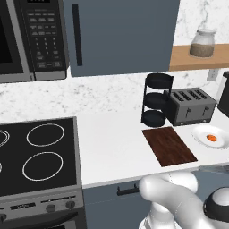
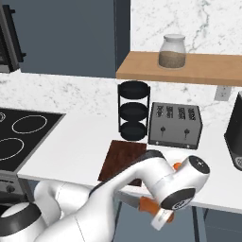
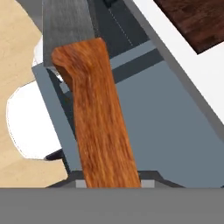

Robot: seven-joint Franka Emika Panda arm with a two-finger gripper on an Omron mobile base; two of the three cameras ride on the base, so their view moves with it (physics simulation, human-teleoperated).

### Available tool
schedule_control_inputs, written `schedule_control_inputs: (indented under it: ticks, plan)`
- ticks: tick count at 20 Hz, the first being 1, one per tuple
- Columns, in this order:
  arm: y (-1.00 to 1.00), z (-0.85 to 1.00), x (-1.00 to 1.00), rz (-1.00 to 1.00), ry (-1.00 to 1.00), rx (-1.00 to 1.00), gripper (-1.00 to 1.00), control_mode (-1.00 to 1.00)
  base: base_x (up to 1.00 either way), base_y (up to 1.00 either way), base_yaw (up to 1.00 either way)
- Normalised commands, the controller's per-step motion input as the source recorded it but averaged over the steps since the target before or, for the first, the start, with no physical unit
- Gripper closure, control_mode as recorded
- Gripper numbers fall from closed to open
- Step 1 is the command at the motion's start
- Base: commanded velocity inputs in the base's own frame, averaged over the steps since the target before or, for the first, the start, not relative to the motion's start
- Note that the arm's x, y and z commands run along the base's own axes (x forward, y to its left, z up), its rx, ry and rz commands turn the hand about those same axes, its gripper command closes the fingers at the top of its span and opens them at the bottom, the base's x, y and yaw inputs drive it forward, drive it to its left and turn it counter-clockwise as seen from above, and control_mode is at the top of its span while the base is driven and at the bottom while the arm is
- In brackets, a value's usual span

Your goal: Pick up the knife from the drawer and place it on the cutting board. Then place the meat from the plate to the cutting board.

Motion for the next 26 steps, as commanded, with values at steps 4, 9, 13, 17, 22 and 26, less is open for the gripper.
schedule_control_inputs:
  ticks: [4,9,13,17,22,26]
  plan:
    - [0.00,0.53,0.73,-0.45,-0.10,0.15,1.00,-1.00,0.00,0.00,0.00]
    - [0.02,0.41,1.00,-0.42,0.00,0.19,1.00,-1.00,0.00,0.00,0.00]
    - [0.73,0.04,1.00,-0.35,0.02,0.09,1.00,-1.00,0.00,0.00,0.00]
    - [1.00,0.00,0.70,-0.34,0.01,0.00,1.00,-1.00,0.00,0.00,0.00]
    - [0.98,-0.01,0.31,-0.42,0.02,0.03,1.00,-1.00,0.00,0.00,0.00]
    - [0.74,0.00,-0.22,-0.23,0.11,0.09,1.00,-1.00,0.00,0.00,0.00]
